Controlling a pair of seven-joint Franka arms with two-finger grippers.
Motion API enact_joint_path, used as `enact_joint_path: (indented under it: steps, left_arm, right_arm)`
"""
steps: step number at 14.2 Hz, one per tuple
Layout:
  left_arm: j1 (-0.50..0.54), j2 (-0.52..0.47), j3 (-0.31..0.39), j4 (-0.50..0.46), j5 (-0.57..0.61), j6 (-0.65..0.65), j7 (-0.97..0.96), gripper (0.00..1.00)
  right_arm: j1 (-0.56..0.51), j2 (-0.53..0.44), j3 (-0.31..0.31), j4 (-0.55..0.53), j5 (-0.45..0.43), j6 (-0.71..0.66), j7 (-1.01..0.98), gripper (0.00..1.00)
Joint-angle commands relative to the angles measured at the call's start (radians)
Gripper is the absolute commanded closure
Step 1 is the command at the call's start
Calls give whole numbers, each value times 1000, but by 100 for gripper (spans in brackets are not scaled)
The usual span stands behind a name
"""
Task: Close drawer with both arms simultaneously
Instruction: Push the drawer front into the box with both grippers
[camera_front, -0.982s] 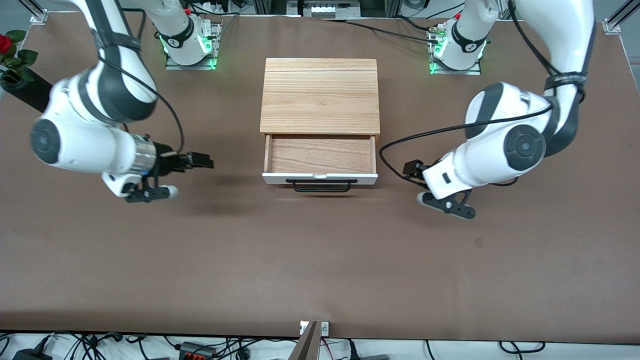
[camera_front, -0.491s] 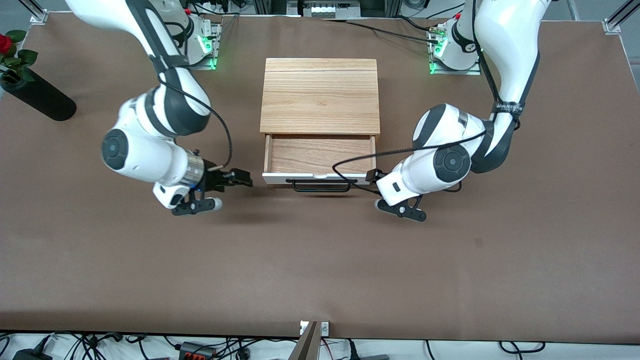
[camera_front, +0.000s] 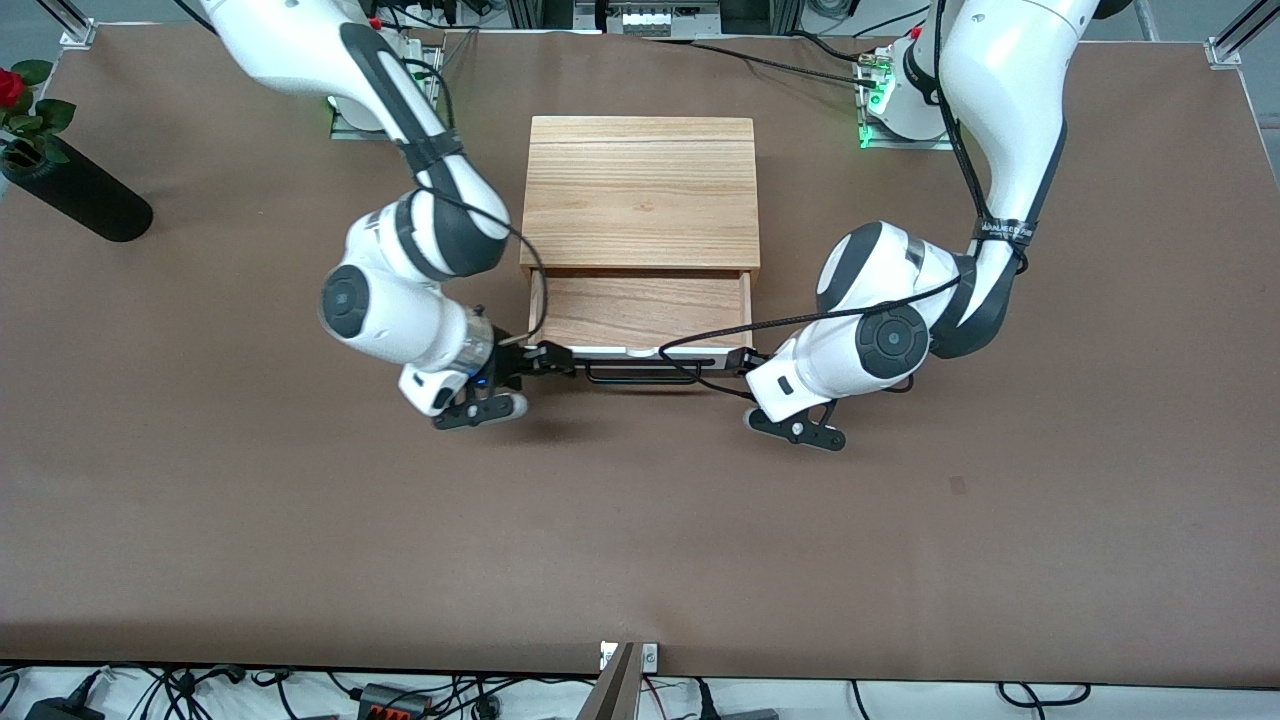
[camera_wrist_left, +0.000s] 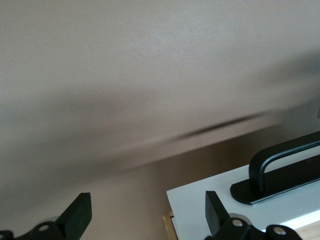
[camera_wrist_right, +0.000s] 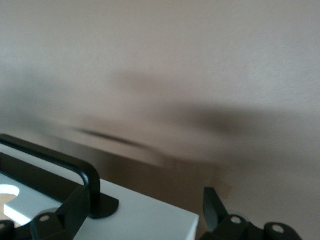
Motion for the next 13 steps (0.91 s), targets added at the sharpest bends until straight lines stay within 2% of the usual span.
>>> enact_joint_path:
  steps: [1,9,13]
  left_arm:
    - [-11,11,3,33,-14,-21,-26,0]
    - [-29,5,-3,-5,-18,-94,-66,0]
    - [-25,-6,-34,-20,-18,-143,-66,0]
  right_arm:
    - [-7,3,-8,-11,25,-8,-109,0]
    - [2,5,-6,-39,26,-13,-134,0]
    - [1,0,-2,-40,26,-94,-132,0]
